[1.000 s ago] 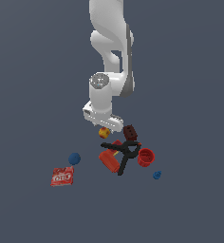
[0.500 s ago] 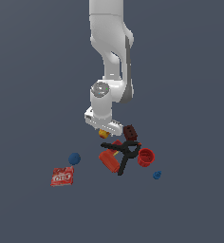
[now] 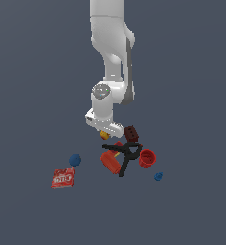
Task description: Pick up a designated object from a clutter of objects.
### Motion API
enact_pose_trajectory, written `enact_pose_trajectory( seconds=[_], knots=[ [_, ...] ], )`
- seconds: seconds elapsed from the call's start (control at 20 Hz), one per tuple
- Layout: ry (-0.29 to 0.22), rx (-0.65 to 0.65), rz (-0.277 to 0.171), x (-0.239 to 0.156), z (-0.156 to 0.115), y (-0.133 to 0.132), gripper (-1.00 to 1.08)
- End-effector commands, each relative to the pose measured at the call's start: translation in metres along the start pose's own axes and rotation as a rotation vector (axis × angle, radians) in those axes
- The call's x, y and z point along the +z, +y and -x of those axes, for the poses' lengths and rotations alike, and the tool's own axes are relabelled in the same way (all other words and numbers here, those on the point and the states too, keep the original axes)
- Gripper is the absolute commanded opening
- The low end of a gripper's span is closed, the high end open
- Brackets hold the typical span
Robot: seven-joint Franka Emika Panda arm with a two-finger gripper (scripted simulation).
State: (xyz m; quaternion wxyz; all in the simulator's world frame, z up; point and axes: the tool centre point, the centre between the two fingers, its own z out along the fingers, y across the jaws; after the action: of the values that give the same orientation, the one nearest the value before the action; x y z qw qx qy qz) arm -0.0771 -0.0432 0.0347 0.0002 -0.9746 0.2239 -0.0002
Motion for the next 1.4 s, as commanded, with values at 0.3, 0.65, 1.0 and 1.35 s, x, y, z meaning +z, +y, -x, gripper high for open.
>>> enact_pose_trajectory(
  seconds=[0.3,0.65,1.0,1.35],
  knots=[
    [0.0,0.0,0.0,-0.002,0.0,0.001,-1.0],
    [0.0,0.0,0.0,-0.021,-0.001,0.009,-1.0],
    [0.0,0.0,0.0,-0.061,-0.002,0.027,-1.0],
    [-0.001,0.001,-0.001,-0.12,-0.005,0.054,-1.0]
  ],
)
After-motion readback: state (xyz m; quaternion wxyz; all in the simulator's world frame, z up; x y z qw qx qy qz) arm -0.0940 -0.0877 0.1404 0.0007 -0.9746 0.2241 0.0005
